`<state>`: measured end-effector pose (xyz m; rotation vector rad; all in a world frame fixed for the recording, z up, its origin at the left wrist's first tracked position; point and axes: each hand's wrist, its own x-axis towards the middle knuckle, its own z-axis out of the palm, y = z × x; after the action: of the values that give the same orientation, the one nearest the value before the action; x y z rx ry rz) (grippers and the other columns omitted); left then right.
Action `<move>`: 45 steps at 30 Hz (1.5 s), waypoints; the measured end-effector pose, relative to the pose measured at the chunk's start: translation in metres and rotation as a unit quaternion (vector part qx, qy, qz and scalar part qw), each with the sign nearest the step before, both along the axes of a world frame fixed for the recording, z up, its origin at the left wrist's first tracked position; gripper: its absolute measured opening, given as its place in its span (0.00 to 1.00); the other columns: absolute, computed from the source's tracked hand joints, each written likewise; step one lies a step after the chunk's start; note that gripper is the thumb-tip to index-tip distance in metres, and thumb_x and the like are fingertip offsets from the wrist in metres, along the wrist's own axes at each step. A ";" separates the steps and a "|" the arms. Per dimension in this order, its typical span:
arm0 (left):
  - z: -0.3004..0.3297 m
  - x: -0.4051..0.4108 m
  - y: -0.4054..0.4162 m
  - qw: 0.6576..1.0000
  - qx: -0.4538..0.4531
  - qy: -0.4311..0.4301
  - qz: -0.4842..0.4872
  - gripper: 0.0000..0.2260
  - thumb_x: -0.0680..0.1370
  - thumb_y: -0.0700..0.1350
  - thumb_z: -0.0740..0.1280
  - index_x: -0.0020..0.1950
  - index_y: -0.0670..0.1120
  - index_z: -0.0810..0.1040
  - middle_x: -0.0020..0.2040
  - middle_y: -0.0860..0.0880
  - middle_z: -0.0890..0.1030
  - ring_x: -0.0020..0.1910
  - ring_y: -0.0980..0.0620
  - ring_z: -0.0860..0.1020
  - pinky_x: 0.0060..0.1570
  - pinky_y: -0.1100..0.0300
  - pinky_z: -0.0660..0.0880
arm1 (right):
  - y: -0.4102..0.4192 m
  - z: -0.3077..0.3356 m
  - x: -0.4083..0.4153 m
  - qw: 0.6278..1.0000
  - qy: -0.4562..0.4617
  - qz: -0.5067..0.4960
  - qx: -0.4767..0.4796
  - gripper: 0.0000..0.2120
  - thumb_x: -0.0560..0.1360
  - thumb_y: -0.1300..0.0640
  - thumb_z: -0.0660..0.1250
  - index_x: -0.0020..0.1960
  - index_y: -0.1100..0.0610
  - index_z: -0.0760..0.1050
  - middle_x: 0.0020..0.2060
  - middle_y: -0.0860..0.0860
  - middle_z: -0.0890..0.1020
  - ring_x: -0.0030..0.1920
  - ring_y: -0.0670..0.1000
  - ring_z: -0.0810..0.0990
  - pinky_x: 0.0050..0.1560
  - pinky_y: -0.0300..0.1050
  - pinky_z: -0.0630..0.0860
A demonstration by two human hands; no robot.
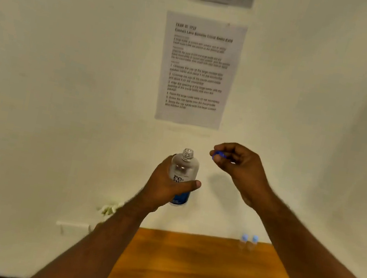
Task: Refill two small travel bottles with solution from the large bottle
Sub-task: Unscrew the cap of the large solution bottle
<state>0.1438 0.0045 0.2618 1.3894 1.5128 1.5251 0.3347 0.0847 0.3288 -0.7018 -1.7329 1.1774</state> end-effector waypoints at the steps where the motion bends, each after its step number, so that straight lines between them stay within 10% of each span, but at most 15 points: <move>1: -0.016 -0.005 -0.004 1.000 -0.007 0.017 0.016 0.26 0.68 0.44 0.82 0.61 0.50 0.75 0.53 0.50 0.82 0.48 0.60 0.82 0.45 0.67 0.78 | -0.001 -0.024 -0.003 1.000 0.000 0.001 -0.026 0.11 0.72 0.66 0.75 0.53 0.60 0.80 0.48 0.55 0.86 0.51 0.53 0.85 0.55 0.44 0.79; 13: -0.212 -0.030 -0.073 0.975 -0.197 -0.020 0.097 0.35 0.59 0.40 0.86 0.59 0.57 0.73 0.57 0.52 0.80 0.54 0.61 0.80 0.47 0.69 0.78 | -0.022 -0.276 -0.039 0.957 -0.278 0.013 -0.087 0.22 0.68 0.60 0.79 0.61 0.53 0.80 0.51 0.49 0.85 0.48 0.47 0.84 0.53 0.43 0.81; 21: -0.299 -0.030 -0.104 0.951 -0.281 -0.019 0.125 0.40 0.50 0.50 0.87 0.58 0.64 0.75 0.59 0.44 0.78 0.58 0.42 0.80 0.52 0.39 0.81 | -0.060 -0.400 -0.059 0.908 -0.410 0.073 -0.053 0.28 0.71 0.57 0.73 0.70 0.48 0.72 0.59 0.49 0.82 0.59 0.51 0.78 0.58 0.48 0.78; 29: -0.325 -0.032 -0.103 0.952 -0.273 0.033 0.132 0.41 0.53 0.38 0.86 0.59 0.57 0.73 0.56 0.57 0.73 0.58 0.46 0.76 0.53 0.49 0.79 | -0.075 -0.440 -0.066 0.865 -0.490 0.086 -0.066 0.32 0.74 0.53 0.68 0.76 0.42 0.61 0.60 0.57 0.78 0.58 0.58 0.76 0.52 0.48 0.76; 35: -0.343 -0.029 -0.103 0.950 -0.283 0.032 0.125 0.42 0.52 0.38 0.87 0.61 0.51 0.74 0.60 0.47 0.74 0.57 0.50 0.75 0.50 0.68 0.75 | -0.079 -0.449 -0.060 0.853 -0.512 0.082 -0.056 0.32 0.76 0.55 0.68 0.77 0.45 0.61 0.61 0.59 0.75 0.56 0.60 0.78 0.55 0.48 0.77; 45: -0.358 -0.027 -0.113 0.951 -0.279 -0.013 0.131 0.46 0.52 0.41 0.87 0.66 0.53 0.70 0.64 0.44 0.73 0.63 0.44 0.76 0.58 0.42 0.80 | -0.087 -0.452 -0.056 0.843 -0.529 0.077 -0.061 0.35 0.76 0.58 0.67 0.78 0.42 0.58 0.63 0.57 0.72 0.58 0.58 0.77 0.58 0.49 0.78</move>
<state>0.1170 -0.1086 -0.0959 0.8621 1.9735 1.1116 0.2788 -0.0028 -0.1231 -1.5035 -2.6579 1.0638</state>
